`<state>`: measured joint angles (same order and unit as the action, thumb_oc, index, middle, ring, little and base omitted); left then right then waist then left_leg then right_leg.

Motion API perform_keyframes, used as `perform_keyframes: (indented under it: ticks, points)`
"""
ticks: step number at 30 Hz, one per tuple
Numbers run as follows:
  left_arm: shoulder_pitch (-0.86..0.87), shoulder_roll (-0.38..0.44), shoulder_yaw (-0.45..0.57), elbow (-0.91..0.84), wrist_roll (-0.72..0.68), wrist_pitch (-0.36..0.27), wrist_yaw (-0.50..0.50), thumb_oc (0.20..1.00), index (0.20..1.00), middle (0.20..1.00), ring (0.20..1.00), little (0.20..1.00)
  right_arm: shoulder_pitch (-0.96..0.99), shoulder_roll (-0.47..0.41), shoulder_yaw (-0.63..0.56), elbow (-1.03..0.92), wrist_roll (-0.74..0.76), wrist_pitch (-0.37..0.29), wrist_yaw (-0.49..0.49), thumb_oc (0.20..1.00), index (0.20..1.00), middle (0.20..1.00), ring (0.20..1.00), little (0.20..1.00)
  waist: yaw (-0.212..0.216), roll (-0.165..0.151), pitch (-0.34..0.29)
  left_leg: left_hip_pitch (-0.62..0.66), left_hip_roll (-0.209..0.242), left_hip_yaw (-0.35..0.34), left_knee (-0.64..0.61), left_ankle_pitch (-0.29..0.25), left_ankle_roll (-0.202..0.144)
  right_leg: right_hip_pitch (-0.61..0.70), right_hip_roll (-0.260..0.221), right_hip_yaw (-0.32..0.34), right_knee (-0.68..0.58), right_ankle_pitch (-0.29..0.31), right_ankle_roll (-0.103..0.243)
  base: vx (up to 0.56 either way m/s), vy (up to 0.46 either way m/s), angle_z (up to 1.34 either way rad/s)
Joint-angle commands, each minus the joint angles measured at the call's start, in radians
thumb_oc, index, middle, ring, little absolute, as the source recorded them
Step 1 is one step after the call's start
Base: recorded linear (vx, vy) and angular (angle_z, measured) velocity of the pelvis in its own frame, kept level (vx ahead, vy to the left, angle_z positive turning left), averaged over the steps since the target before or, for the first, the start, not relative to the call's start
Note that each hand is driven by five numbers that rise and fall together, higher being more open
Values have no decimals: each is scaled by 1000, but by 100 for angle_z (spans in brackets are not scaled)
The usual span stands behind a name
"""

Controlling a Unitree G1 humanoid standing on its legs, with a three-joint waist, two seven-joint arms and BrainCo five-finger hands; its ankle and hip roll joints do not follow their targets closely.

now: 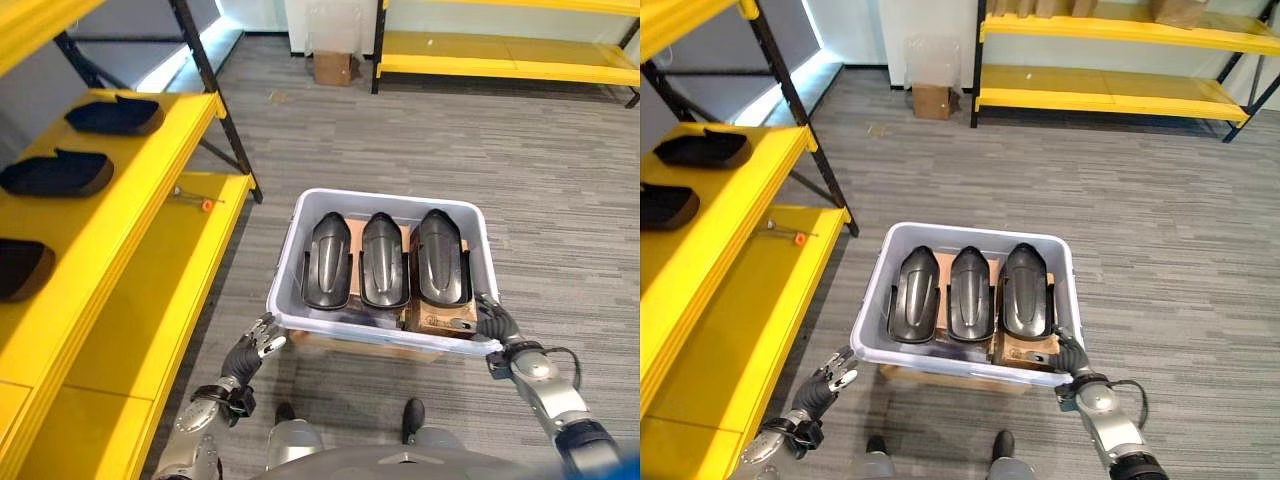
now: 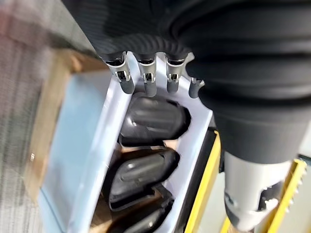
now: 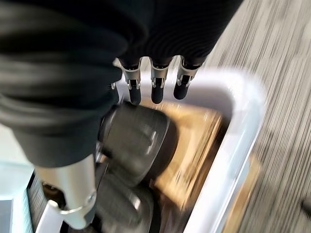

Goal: Move parts from the plastic box to the shelf.

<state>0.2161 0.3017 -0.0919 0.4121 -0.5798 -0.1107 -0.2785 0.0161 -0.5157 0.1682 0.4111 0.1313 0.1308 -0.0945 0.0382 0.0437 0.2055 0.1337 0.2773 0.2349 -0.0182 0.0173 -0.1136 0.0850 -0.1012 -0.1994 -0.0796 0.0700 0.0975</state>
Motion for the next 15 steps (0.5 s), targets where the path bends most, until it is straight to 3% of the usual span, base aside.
perform_keyframes:
  ticks: [1,7,9,12,14,15]
  points:
    - [-24,76,49,-60,-177,64,-42,1000,1000,1000,1000,1000,-53,15,-10,-62,-42,-110,-22,1000,1000,1000,1000,1000,29,-88,-11,-74,-48,-59,37,16,0,4,-129,-14,147,-91,44,77,-51,-5]
    - [-38,102,99,-235,-290,78,-28,1000,1000,1000,1000,1000,-158,-23,-45,-105,2,-126,-63,1000,1000,1000,1000,1000,56,-78,-4,-78,-46,-75,45,17,2,2,-129,-31,158,-94,40,74,-35,3]
    - [-57,119,114,-290,-301,76,-5,1000,1000,1000,1000,1000,-201,-37,-49,-115,21,-103,-73,1000,1000,1000,1000,1000,67,-73,1,-91,-48,-83,53,15,2,-12,-132,-36,170,-94,43,22,-45,12]
    - [-154,188,145,-419,-319,4,76,1000,1000,1000,1000,1000,-394,-79,-59,-96,60,-64,-176,1000,1000,1000,1000,1000,106,-58,54,-183,-48,-107,101,13,-3,-99,-144,-51,233,-104,52,-94,-87,16]
    - [-204,203,161,-460,-375,-17,117,1000,1000,1000,1000,1000,-483,-87,-62,-64,77,-33,-196,1000,1000,1000,1000,1000,118,-50,91,-228,-51,-118,118,12,-5,-143,-149,-54,260,-110,53,-226,-103,12]
    - [-253,200,170,-484,-500,8,167,1000,1000,1000,1000,1000,-563,-87,-54,-18,70,-24,-219,1000,1000,1000,1000,1000,131,-42,128,-271,-55,-129,132,13,-5,-184,-153,-57,282,-114,52,-205,-84,22]
